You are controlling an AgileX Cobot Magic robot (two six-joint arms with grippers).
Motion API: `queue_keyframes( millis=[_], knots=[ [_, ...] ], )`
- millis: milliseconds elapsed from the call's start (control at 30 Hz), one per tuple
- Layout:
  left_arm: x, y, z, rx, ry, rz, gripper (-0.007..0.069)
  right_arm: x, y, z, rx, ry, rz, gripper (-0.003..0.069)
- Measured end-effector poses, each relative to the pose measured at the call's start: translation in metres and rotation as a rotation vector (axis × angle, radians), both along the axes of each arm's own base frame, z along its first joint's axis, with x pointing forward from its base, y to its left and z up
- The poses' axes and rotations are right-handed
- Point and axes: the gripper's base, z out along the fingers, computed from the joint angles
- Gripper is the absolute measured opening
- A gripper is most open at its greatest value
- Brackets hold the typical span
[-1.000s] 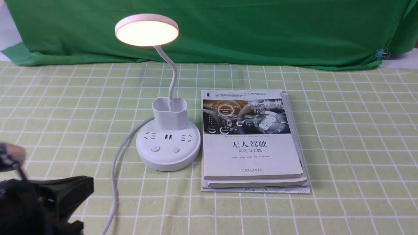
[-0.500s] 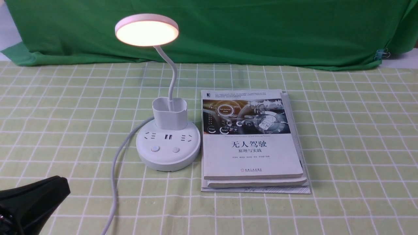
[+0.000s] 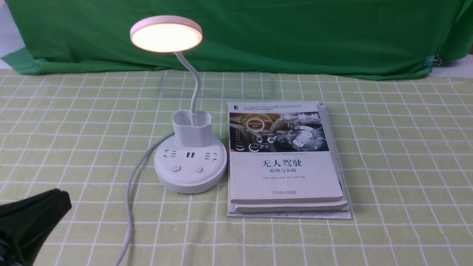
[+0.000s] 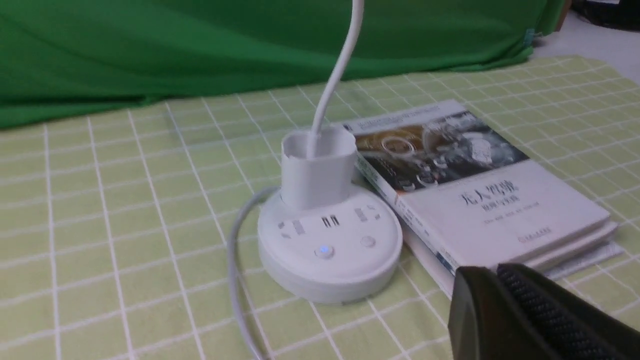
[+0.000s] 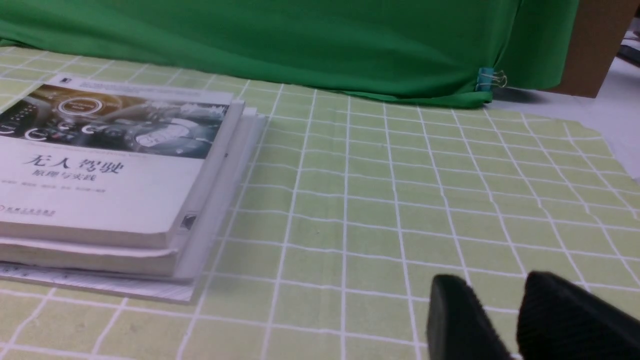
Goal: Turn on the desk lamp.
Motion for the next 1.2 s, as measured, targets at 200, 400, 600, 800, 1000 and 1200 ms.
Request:
queue_keyframes(
  millis=[200,400,600,800,1000,1200],
  knots=[
    [-0.011,0.011,-0.009,0.020,-0.171,0.067,0.0019,0.000,0.000,0.000,0.000,0.000,0.000,0.0245],
    [-0.023,0.024,-0.046,0.018,-0.147,0.218,0.0019,0.000,0.000,0.000,0.000,0.000,0.000,0.0245],
    [-0.023,0.024,-0.090,0.082,0.020,0.225,0.0019,0.000,0.000,0.000,0.000,0.000,0.000,0.0244],
    [-0.022,0.025,-0.087,0.076,-0.024,0.250,0.0019,0.000,0.000,0.000,0.000,0.000,0.000,0.0244],
    [-0.021,0.029,-0.085,0.071,-0.046,0.309,0.0019,0.000,0.000,0.000,0.000,0.000,0.000,0.0244],
    [-0.021,0.029,-0.085,0.071,-0.047,0.321,0.0019,0.000,0.000,0.000,0.000,0.000,0.000,0.0244]
  ],
)
